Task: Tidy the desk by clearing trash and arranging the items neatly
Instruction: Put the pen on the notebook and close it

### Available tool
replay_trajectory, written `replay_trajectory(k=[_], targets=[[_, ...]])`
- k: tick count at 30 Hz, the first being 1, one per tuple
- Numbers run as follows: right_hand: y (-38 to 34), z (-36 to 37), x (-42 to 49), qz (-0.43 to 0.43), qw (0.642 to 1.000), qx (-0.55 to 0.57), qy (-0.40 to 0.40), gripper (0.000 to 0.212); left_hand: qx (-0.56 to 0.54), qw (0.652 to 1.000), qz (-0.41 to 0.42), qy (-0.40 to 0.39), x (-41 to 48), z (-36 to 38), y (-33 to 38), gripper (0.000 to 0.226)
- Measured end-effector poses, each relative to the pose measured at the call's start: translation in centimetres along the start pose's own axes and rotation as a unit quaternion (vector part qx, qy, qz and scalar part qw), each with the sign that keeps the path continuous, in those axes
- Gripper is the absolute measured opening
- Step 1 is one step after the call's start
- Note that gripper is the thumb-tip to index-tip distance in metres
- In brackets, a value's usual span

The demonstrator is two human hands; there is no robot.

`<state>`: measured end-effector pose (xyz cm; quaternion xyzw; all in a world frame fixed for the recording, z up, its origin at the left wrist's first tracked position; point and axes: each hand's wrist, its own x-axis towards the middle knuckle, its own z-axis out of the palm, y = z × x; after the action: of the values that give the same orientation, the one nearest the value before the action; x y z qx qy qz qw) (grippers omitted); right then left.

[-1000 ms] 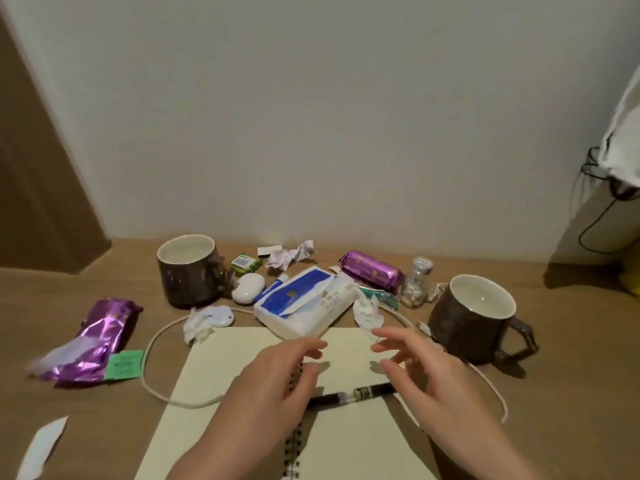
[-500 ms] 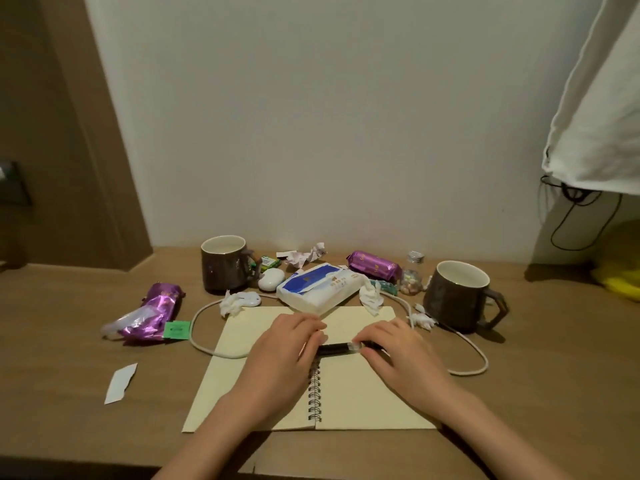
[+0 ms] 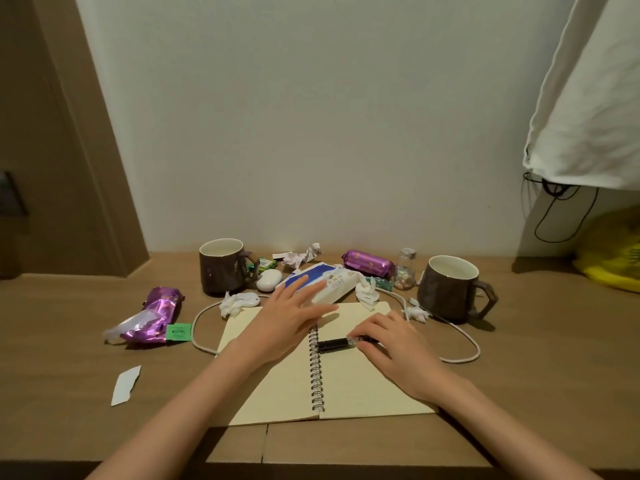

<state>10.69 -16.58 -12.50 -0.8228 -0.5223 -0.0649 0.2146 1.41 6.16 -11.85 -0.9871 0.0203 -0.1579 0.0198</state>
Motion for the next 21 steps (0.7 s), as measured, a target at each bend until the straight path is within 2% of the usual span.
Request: replay_trajectory(k=[4, 9, 14, 18, 21], targets=[[-0.1, -0.1, 0.0, 0.002, 1.000, 0.002, -0.004, 0.028, 0.005, 1.000, 0.015, 0.008, 0.7, 0.4, -1.4, 0.038], [0.0, 0.1, 0.0, 0.001, 1.000, 0.011, -0.004, 0.025, 0.009, 1.000, -0.009, 0.002, 1.7, 1.0, -3.8, 0.057], [0.2, 0.3, 0.2, 0.007, 1.000, 0.011, -0.011, 0.026, 0.007, 1.000, -0.011, 0.006, 2.6, 0.7, -5.5, 0.038], [0.3, 0.4, 0.1, 0.008, 1.000, 0.018, -0.012, 0.026, 0.012, 1.000, -0.007, 0.010, 2.8, 0.6, -6.7, 0.042], [0.2, 0.3, 0.1, 0.005, 1.000, 0.020, -0.010, 0.026, 0.028, 0.999, -0.023, -0.022, 2.8, 0.6, -7.7, 0.053]])
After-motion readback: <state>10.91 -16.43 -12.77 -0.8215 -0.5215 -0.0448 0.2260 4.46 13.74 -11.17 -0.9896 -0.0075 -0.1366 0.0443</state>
